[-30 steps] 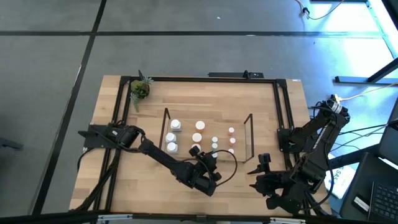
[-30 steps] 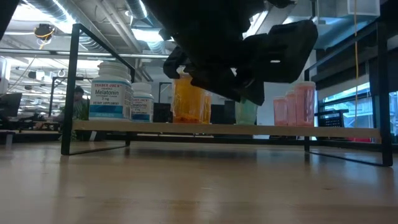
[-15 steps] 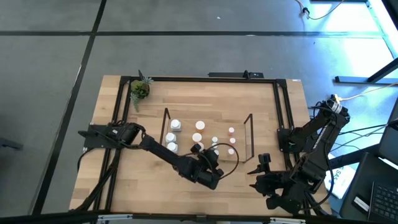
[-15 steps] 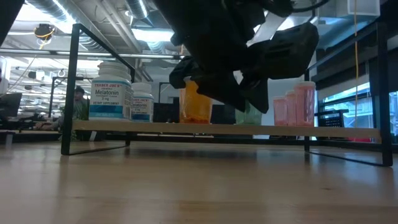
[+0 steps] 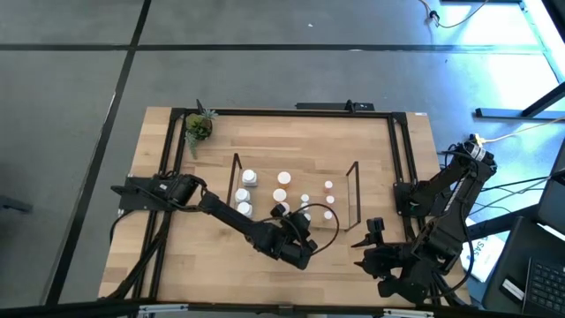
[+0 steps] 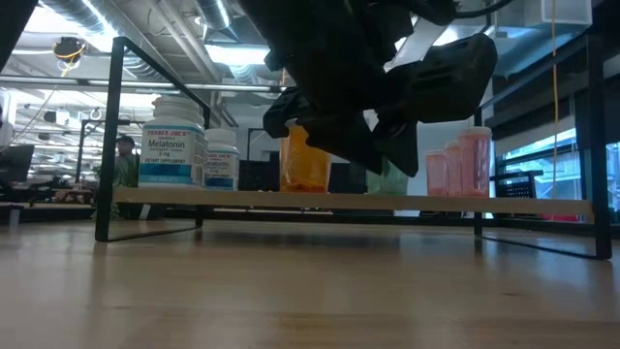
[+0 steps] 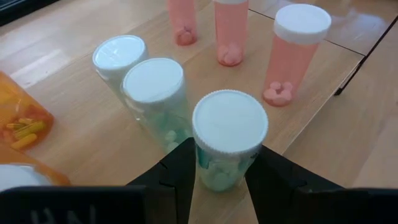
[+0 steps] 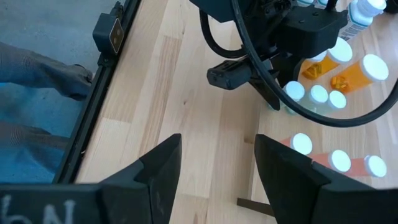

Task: Pick and place medicine bottles onto shelf by color
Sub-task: Put the light blue pill bottle on the shelf aligned with the other light blue pill bottle

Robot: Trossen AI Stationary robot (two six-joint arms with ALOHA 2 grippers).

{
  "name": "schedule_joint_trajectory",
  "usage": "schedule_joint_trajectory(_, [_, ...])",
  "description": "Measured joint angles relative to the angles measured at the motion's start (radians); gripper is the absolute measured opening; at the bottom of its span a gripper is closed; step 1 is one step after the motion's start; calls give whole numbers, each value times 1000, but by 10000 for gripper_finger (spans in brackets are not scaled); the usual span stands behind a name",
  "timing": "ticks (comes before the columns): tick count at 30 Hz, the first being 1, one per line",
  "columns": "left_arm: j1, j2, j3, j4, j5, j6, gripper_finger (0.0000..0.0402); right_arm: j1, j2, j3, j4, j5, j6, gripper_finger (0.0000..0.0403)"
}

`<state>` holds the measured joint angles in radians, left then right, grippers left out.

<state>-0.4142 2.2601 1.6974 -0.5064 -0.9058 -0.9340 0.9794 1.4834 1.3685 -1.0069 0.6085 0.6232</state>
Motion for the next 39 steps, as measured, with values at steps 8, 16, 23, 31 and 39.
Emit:
schedule_joint_trajectory(8, [0, 0, 0, -1, 0, 0, 122, 0, 0, 0, 0, -1, -26, 204])
schedule_joint_trajectory(16, [2, -1, 0, -1, -1, -1, 122, 0, 0, 0, 0, -2, -26, 204])
schedule_joint_trajectory(23, [2, -2, 0, -1, -1, -1, 122, 0, 0, 0, 0, -3, -26, 204])
schedule_joint_trajectory(31, [2, -2, 1, -51, -17, -58, 122, 0, 0, 0, 0, -3, -25, 204])
schedule_joint_trajectory(39, [2, -2, 1, -51, -17, -58, 122, 0, 0, 0, 1, -9, -28, 204])
